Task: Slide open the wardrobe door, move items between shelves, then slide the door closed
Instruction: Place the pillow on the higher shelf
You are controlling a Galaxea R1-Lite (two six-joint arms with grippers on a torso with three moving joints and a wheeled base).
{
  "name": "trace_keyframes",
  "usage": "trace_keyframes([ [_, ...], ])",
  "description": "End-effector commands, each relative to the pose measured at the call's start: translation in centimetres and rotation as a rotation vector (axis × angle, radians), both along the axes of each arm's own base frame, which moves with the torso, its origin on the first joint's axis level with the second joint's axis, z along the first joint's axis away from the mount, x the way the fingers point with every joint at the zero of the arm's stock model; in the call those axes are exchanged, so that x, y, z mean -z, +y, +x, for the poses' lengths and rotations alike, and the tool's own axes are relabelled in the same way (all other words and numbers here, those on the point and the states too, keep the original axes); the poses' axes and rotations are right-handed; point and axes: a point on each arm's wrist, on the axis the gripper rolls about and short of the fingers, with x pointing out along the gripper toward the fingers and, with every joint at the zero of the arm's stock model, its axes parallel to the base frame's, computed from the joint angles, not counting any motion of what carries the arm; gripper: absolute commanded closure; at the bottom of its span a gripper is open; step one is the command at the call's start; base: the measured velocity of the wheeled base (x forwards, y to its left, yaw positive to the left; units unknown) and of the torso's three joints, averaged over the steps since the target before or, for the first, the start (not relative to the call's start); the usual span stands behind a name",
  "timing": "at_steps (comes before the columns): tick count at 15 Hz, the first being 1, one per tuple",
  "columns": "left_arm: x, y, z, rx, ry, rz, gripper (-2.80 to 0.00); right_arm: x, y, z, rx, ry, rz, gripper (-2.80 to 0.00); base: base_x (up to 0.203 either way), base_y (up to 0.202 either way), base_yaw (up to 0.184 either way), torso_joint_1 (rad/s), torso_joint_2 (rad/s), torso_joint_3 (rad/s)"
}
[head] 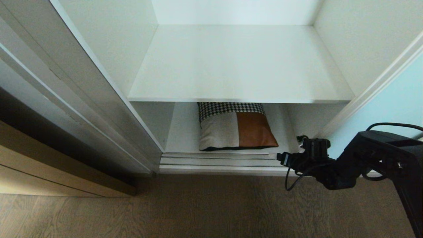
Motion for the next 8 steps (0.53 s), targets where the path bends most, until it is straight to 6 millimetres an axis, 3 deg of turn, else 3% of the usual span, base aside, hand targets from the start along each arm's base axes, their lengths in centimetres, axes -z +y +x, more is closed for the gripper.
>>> trace_keyframes([
  [1,0.0,0.0,0.0,-0.001,0.002,-0.001,0.0,0.9,0.2,1.8,0.014,-0.005,-0.002,-2.8,0.0,0.0,0.0,0.0,0.0,0.0],
  [3,0.0,0.0,0.0,0.0,0.002,0.0,0.0,1.4,0.2,3.1,0.053,-0.01,-0.022,-2.8,0.0,0.0,0.0,0.0,0.0,0.0],
  [8,0.0,0.0,0.0,0.0,0.002,0.0,0.0,0.6,0.4,6.4,0.074,-0.016,-0.028,-2.8,0.0,0.0,0.0,0.0,0.0,0.0],
])
